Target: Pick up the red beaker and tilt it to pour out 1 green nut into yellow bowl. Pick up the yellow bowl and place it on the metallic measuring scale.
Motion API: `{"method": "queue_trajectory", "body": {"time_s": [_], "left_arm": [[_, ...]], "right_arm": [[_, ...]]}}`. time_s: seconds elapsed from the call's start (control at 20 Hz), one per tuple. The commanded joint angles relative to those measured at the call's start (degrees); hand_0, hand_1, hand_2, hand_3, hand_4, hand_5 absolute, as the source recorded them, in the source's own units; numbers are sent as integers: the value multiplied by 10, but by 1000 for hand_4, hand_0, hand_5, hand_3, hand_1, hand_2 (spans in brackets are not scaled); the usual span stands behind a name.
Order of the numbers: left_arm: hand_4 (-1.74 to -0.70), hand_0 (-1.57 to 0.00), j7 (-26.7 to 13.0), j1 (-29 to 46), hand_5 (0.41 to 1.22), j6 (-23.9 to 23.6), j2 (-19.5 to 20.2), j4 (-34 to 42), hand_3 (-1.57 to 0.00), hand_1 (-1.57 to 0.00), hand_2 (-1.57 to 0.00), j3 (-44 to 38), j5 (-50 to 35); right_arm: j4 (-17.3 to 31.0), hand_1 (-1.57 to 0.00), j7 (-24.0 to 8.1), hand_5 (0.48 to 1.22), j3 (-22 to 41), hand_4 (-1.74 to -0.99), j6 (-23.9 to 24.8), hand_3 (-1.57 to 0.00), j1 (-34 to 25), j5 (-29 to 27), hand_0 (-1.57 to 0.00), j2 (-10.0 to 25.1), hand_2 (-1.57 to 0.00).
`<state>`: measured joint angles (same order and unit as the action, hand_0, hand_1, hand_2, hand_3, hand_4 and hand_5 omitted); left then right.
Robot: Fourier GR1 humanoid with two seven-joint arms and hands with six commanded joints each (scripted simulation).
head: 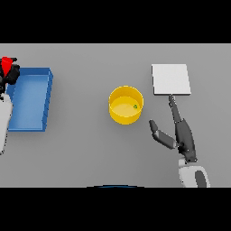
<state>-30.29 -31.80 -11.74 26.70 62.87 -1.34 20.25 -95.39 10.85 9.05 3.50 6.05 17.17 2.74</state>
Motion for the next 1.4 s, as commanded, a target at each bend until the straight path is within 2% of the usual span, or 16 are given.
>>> {"method": "queue_trajectory", "body": {"time_s": [0.0,0.15,0.25,0.3,0.4,0.45,0.55,0.6,0.65,0.7,0.8,0.95,1.1,1.15,1.25,1.35], "left_arm": [[-1741,-1571,-7,12,1173,-2,-7,11,-1533,-1571,-1571,-2,-5],[-1741,-1571,-25,30,1088,-6,-14,34,-1552,-1571,-1571,-1,-7],[-1713,-1571,-25,43,991,-7,-14,44,-1559,-1571,-1571,13,10],[-1645,-1571,-26,48,941,-1,-10,45,-1561,-1571,-1571,15,13],[-1401,-1571,-30,64,848,11,-1,65,-1536,-1571,-1563,19,15],[-1275,-1571,-28,70,810,12,-3,72,-1470,-1543,-1501,22,16],[-1068,-1393,-30,81,749,28,2,90,-1136,-1215,-1209,24,8],[-1002,-1207,-37,85,720,30,1,99,-952,-995,-1020,28,10],[-958,-965,-45,88,696,36,2,103,-768,-796,-816,29,8],[-920,-772,-41,91,677,45,7,97,-614,-637,-652,32,9],[-857,-494,-37,85,657,64,12,84,-393,-407,-417,44,15],[-810,-252,-13,77,657,68,11,57,-201,-208,-213,49,18],[-790,-129,8,74,649,63,13,51,-102,-106,-109,44,16],[-782,-103,15,75,651,57,9,51,-82,-85,-87,48,20],[-763,-65,14,75,657,51,11,59,-52,-54,-55,49,25],[-750,-41,22,79,661,52,6,66,-33,-34,-35,52,22]], "right_arm": [[-5,1,-7,647,0,-1006,-1,1,0,-2,1,0,1],[0,1,-5,648,-5,-1012,5,1,-7,1,1,3,1],[-4,1,-6,638,-5,-1017,5,1,-6,1,1,3,1],[-5,1,-9,636,-6,-1021,3,1,-7,1,1,6,1],[-5,1,-6,635,-4,-1017,2,1,-2,2,1,7,1],[-6,1,-11,634,-6,-1012,2,1,-6,0,1,6,1],[-4,1,-5,635,-8,-1007,0,1,-2,-4,1,8,1],[-4,1,-3,636,-8,-1004,1,1,-1,-5,1,6,1],[-8,1,-12,635,-11,-1004,1,1,-7,-7,1,8,1],[-13,1,-8,634,-11,-1005,-1,1,0,-11,1,9,1],[-7,1,-8,639,-7,-1009,0,1,-5,-6,1,6,1],[-2,1,-6,639,-11,-1012,-6,1,-13,-10,1,12,1],[2,1,-17,640,-9,-1021,-8,1,-12,-4,1,18,1],[-3,1,-33,640,-3,-1020,-12,1,-15,8,1,25,1],[-1,1,-32,669,4,-1005,-49,1,-40,9,1,55,1],[21,1,-45,679,26,-1044,-77,1,-87,59,1,105,1]]}}
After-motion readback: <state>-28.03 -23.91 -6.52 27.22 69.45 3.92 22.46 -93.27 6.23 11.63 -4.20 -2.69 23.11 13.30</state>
